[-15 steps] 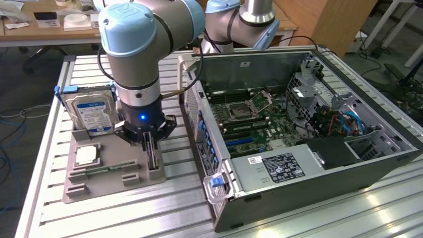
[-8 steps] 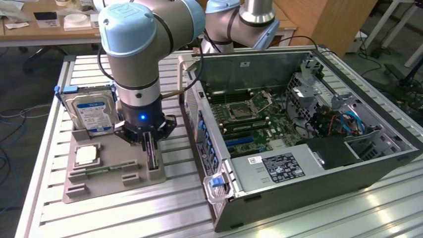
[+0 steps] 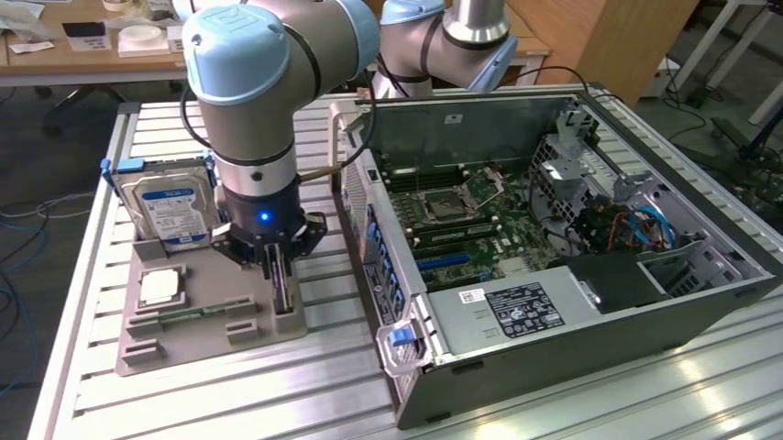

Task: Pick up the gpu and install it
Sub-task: 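Pick up the gpu and move the gpu toward the slot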

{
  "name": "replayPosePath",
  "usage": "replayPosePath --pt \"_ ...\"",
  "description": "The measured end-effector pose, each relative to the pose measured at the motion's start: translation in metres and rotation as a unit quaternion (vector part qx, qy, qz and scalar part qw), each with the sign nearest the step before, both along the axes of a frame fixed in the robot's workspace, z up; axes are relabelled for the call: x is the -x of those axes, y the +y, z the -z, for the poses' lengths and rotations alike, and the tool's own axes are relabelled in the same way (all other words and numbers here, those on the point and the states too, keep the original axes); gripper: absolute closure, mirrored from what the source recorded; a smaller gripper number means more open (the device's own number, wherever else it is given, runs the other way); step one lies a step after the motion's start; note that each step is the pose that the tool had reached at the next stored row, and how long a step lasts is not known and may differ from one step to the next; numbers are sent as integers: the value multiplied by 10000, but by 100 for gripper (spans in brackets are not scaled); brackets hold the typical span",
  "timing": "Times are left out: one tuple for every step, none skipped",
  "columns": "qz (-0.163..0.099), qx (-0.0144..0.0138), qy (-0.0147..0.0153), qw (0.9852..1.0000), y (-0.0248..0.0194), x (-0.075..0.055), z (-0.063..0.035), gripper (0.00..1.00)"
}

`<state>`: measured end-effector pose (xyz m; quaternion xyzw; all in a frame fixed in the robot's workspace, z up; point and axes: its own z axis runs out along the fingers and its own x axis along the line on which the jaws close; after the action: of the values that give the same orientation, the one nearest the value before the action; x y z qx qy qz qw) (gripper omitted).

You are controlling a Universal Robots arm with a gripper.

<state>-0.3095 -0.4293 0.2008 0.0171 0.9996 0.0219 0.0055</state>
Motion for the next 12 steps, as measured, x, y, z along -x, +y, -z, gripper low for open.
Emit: replayPosePath --pt "0 0 1 10000 0 0 0 66" --pt "0 1 1 10000 0 0 -1 66" --pt "-1 0 1 10000 0 -1 -1 66" --pt "-1 0 1 10000 0 -1 -1 66" --pt "-1 1 2 10000 -1 -2 -1 66" --pt "-1 1 1 10000 0 -4 0 66" --pt "-1 1 2 10000 -1 -7 -1 67" --pt "-1 1 2 10000 0 -8 -1 67" --pt "0 1 2 10000 0 -10 0 72" --pt "0 1 1 10000 0 -13 0 72" --pt "-1 1 2 10000 0 -16 0 72" --pt "0 1 2 10000 0 -17 0 72"
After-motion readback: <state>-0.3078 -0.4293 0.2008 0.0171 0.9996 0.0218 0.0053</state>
